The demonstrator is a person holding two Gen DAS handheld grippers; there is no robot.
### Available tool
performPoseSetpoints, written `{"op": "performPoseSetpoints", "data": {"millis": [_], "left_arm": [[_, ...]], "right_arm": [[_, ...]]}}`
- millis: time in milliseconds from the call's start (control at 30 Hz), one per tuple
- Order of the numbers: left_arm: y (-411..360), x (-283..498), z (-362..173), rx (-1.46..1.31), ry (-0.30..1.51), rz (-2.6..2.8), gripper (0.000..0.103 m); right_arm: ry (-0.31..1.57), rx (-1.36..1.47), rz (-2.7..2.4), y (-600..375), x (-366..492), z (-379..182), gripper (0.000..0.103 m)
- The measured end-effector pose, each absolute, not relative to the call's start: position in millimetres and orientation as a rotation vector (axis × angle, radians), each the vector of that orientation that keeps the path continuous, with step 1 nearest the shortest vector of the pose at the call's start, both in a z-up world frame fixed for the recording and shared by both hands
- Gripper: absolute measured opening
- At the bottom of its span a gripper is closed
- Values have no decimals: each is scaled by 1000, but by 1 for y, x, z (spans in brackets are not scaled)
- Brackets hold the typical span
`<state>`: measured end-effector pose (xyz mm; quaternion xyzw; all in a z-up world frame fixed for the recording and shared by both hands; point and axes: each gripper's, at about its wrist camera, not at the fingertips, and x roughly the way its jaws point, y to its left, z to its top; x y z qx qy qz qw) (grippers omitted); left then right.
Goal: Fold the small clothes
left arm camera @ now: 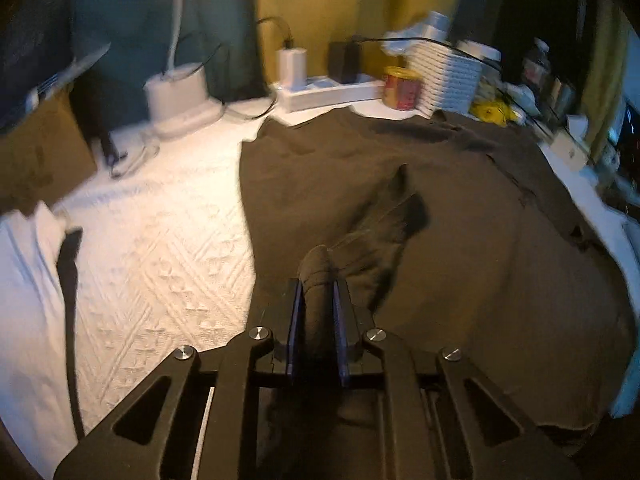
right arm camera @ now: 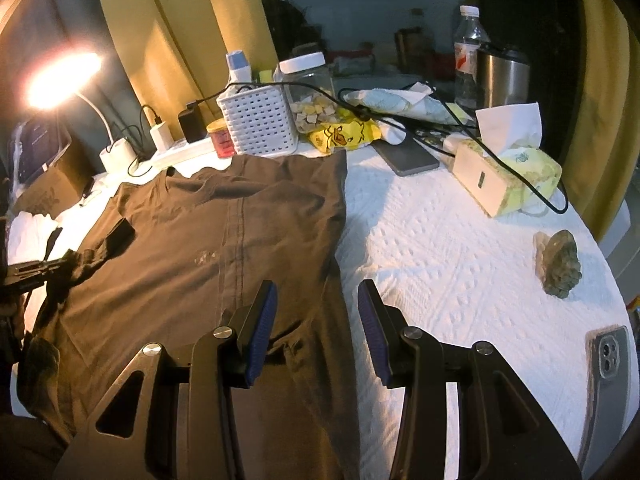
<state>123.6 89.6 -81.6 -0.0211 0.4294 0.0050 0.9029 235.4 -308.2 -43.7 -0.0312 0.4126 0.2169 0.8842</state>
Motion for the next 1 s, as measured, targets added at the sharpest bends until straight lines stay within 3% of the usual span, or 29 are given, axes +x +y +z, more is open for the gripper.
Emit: {"op": "performPoseSetpoints", "data": {"millis": [400,433,467,533,567,800,1000], "left_arm": [[38,110,-88,77,982,-133,15],[40,112,-83,68,966,-124,22],[43,114,-80,55,950,-112,41],[50,119,-73,35,917,-77,69],[54,123,-69,18,896,-71,71],[64,158,-98,-56,995,-146,71],[42,135,-94,-22,1012,-239,71]], "right_arm": [[868,-51,456,-315,231,-48,45],[871,-48,455,-316,230,-49,45],[873,-47,455,-317,229,-49,45],[875,-48,456,-317,228,-50,45],[876,-49,457,-317,226,-51,45],[887,-42,462,-319,222,-55,45],[894,-32,446,-324,219,-57,45]]}}
